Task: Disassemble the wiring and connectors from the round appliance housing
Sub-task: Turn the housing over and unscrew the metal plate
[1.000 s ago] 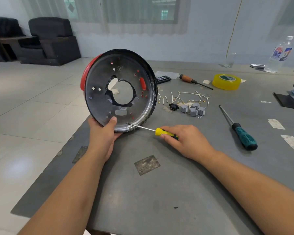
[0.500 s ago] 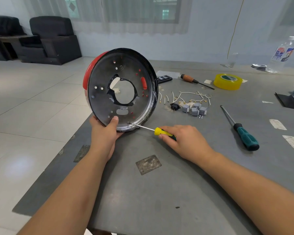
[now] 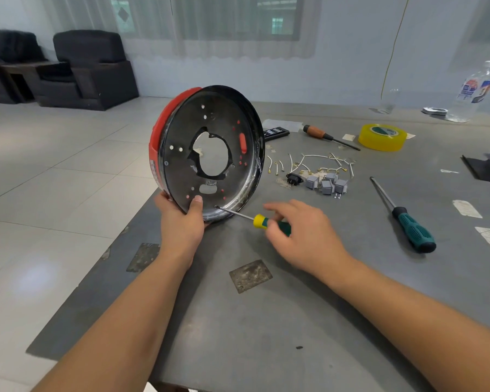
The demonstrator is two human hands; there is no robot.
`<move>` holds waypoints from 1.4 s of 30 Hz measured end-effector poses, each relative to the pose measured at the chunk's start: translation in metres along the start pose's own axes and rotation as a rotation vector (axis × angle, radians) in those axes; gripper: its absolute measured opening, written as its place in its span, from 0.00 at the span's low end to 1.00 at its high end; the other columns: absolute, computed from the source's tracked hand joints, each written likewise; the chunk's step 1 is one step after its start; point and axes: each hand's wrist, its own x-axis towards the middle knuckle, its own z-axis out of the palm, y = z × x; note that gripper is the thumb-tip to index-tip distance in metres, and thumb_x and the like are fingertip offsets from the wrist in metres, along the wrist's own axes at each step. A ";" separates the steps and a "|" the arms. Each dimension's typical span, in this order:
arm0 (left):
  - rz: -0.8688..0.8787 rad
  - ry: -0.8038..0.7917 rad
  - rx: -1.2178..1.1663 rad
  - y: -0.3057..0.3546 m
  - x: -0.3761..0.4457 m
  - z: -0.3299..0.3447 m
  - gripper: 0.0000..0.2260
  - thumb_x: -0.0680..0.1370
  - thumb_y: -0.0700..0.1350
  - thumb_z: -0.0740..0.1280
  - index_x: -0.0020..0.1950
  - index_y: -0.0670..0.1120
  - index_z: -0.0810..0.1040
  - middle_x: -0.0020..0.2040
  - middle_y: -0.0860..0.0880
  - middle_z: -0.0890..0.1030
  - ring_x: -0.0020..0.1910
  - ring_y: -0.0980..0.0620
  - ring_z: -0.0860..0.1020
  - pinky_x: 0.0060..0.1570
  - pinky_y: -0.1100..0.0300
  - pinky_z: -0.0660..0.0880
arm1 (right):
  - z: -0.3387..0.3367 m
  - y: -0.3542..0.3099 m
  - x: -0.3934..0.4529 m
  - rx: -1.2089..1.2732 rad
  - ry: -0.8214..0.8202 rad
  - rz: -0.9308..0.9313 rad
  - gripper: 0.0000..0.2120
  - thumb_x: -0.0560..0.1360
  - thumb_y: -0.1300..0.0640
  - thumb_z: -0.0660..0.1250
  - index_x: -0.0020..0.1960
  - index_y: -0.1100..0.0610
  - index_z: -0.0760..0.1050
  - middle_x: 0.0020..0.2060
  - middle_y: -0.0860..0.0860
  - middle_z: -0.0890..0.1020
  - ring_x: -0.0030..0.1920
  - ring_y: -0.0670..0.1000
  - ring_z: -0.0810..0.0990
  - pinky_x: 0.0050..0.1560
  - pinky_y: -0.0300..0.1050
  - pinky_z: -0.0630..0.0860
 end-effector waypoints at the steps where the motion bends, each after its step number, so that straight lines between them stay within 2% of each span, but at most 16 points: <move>1: 0.005 0.000 0.013 0.000 -0.001 0.000 0.22 0.73 0.55 0.70 0.64 0.58 0.64 0.55 0.64 0.79 0.61 0.49 0.82 0.64 0.39 0.79 | -0.001 0.000 0.003 0.131 -0.008 0.120 0.15 0.75 0.52 0.65 0.60 0.49 0.82 0.42 0.43 0.82 0.45 0.45 0.80 0.50 0.42 0.78; 4: 0.014 -0.002 0.045 0.001 -0.002 0.001 0.23 0.74 0.55 0.69 0.65 0.57 0.63 0.57 0.63 0.78 0.61 0.48 0.81 0.65 0.40 0.79 | -0.001 0.001 0.012 0.554 -0.035 0.525 0.08 0.75 0.57 0.67 0.51 0.50 0.82 0.39 0.45 0.84 0.36 0.46 0.84 0.37 0.38 0.75; 7: 0.021 -0.014 0.056 0.001 -0.004 0.003 0.23 0.74 0.54 0.68 0.65 0.56 0.62 0.58 0.61 0.78 0.62 0.48 0.81 0.66 0.40 0.79 | -0.007 0.001 0.020 0.901 -0.104 0.868 0.09 0.75 0.58 0.68 0.53 0.59 0.82 0.42 0.56 0.84 0.33 0.53 0.81 0.31 0.40 0.69; 10: 0.026 -0.008 0.048 0.001 -0.004 0.004 0.23 0.74 0.54 0.68 0.65 0.55 0.63 0.57 0.61 0.77 0.61 0.49 0.81 0.65 0.39 0.79 | -0.015 0.001 0.028 1.008 -0.276 0.962 0.16 0.77 0.54 0.63 0.57 0.65 0.79 0.40 0.60 0.85 0.30 0.52 0.79 0.25 0.38 0.65; 13: 0.022 -0.006 0.037 0.002 -0.004 0.003 0.23 0.74 0.53 0.68 0.65 0.55 0.63 0.58 0.61 0.78 0.62 0.48 0.81 0.65 0.39 0.79 | -0.013 -0.004 0.026 0.834 -0.454 0.903 0.19 0.79 0.49 0.61 0.57 0.64 0.80 0.35 0.56 0.85 0.25 0.49 0.75 0.22 0.36 0.67; 16: -0.002 0.017 -0.005 0.001 -0.002 0.002 0.23 0.73 0.52 0.69 0.65 0.54 0.64 0.57 0.62 0.79 0.62 0.47 0.81 0.63 0.39 0.80 | -0.007 -0.005 0.022 0.615 -0.480 0.739 0.17 0.80 0.47 0.64 0.52 0.60 0.84 0.30 0.50 0.82 0.23 0.47 0.70 0.23 0.36 0.65; 20: 0.001 0.034 -0.011 -0.001 0.001 0.001 0.20 0.73 0.51 0.70 0.61 0.57 0.66 0.58 0.60 0.79 0.61 0.47 0.82 0.60 0.38 0.82 | -0.010 0.004 0.019 0.129 -0.358 0.250 0.17 0.82 0.43 0.62 0.46 0.52 0.83 0.34 0.49 0.84 0.30 0.47 0.76 0.32 0.43 0.69; 23: -0.008 0.019 0.007 -0.002 0.000 0.002 0.20 0.73 0.52 0.70 0.62 0.56 0.67 0.58 0.58 0.80 0.61 0.46 0.82 0.60 0.38 0.82 | -0.009 0.014 0.012 -0.506 -0.117 -0.302 0.11 0.81 0.47 0.67 0.57 0.52 0.81 0.39 0.52 0.81 0.37 0.58 0.79 0.31 0.46 0.69; 25: -0.002 0.016 0.012 -0.001 -0.001 0.002 0.23 0.73 0.52 0.70 0.65 0.53 0.66 0.59 0.57 0.80 0.62 0.45 0.82 0.62 0.38 0.80 | -0.009 0.018 0.006 -0.643 0.057 -0.496 0.15 0.75 0.53 0.75 0.60 0.54 0.82 0.38 0.52 0.80 0.34 0.58 0.78 0.27 0.45 0.69; 26: -0.001 0.021 0.011 -0.002 -0.001 0.002 0.24 0.73 0.52 0.70 0.66 0.53 0.65 0.59 0.58 0.80 0.62 0.46 0.82 0.62 0.38 0.80 | -0.008 0.019 0.005 -0.581 0.094 -0.483 0.16 0.74 0.54 0.77 0.61 0.52 0.83 0.39 0.52 0.81 0.35 0.58 0.78 0.28 0.45 0.71; 28: 0.006 0.027 0.022 -0.002 -0.002 0.002 0.24 0.74 0.53 0.70 0.66 0.54 0.65 0.58 0.60 0.80 0.62 0.48 0.82 0.63 0.39 0.80 | -0.010 0.015 0.005 -0.344 0.068 -0.257 0.16 0.75 0.49 0.75 0.62 0.45 0.83 0.43 0.49 0.83 0.40 0.56 0.81 0.34 0.47 0.75; 30: 0.019 0.024 0.051 -0.002 -0.003 0.002 0.23 0.74 0.53 0.69 0.66 0.56 0.65 0.57 0.62 0.80 0.61 0.49 0.82 0.63 0.40 0.80 | -0.006 0.007 0.008 0.012 -0.051 0.106 0.13 0.74 0.46 0.75 0.58 0.42 0.84 0.42 0.44 0.84 0.41 0.49 0.82 0.39 0.45 0.78; 33: 0.023 0.040 0.063 -0.001 -0.004 0.002 0.22 0.74 0.54 0.68 0.65 0.57 0.64 0.56 0.63 0.79 0.61 0.49 0.82 0.65 0.40 0.79 | -0.002 -0.006 0.017 0.826 -0.150 0.676 0.06 0.74 0.54 0.73 0.50 0.54 0.85 0.41 0.52 0.86 0.33 0.51 0.85 0.29 0.39 0.75; 36: 0.027 0.056 0.063 -0.001 -0.004 0.002 0.22 0.75 0.53 0.68 0.66 0.56 0.64 0.56 0.62 0.79 0.60 0.49 0.82 0.64 0.40 0.79 | -0.012 -0.001 0.020 1.330 -0.231 1.103 0.15 0.74 0.59 0.67 0.57 0.66 0.81 0.46 0.63 0.86 0.39 0.58 0.87 0.29 0.39 0.80; 39: 0.025 0.050 0.081 -0.002 -0.004 0.003 0.21 0.75 0.53 0.69 0.64 0.58 0.64 0.54 0.63 0.79 0.58 0.51 0.82 0.62 0.41 0.81 | -0.021 0.009 0.022 1.500 -0.375 1.196 0.20 0.77 0.58 0.63 0.64 0.70 0.74 0.53 0.68 0.84 0.40 0.58 0.87 0.29 0.38 0.81; 42: 0.020 0.067 0.084 -0.003 -0.003 0.004 0.18 0.74 0.53 0.69 0.60 0.58 0.66 0.53 0.62 0.80 0.57 0.50 0.83 0.56 0.43 0.84 | -0.017 0.001 0.023 1.174 -0.437 1.027 0.13 0.80 0.58 0.64 0.59 0.66 0.77 0.46 0.63 0.86 0.28 0.49 0.79 0.21 0.33 0.70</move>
